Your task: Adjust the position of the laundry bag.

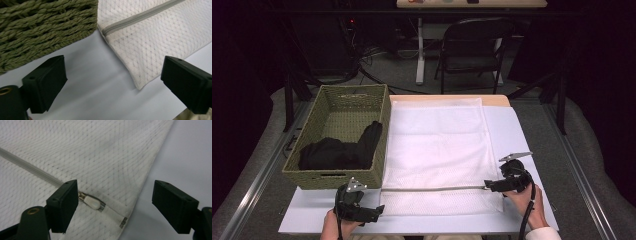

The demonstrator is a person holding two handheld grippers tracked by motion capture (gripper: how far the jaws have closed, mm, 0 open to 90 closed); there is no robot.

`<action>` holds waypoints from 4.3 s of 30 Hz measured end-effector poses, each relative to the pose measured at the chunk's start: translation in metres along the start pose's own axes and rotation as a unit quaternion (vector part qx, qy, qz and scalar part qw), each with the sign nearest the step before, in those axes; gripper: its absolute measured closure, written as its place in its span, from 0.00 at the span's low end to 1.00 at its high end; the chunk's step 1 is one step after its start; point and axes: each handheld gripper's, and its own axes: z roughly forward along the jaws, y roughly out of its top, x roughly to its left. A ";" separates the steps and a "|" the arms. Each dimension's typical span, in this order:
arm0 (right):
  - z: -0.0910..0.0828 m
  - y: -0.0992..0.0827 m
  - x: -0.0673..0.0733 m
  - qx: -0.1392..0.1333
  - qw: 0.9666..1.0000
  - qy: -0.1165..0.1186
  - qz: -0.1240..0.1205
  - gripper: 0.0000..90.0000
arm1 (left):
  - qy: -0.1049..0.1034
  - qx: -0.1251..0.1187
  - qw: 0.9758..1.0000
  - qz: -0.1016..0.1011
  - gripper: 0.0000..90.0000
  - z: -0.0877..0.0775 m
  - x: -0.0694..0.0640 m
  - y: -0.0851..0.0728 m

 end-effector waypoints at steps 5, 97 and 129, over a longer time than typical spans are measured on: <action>0.004 0.003 -0.005 0.007 1.000 -0.006 0.011 0.34 | -0.005 0.009 1.000 -0.004 0.17 0.006 -0.002 0.001; -0.002 -0.017 0.013 0.031 0.999 -0.019 0.003 0.98 | -0.036 0.036 0.999 0.011 1.00 0.004 -0.003 -0.004; -0.020 -0.025 0.013 0.029 0.999 0.013 0.000 0.20 | -0.015 0.004 0.997 0.079 0.21 -0.012 -0.026 0.004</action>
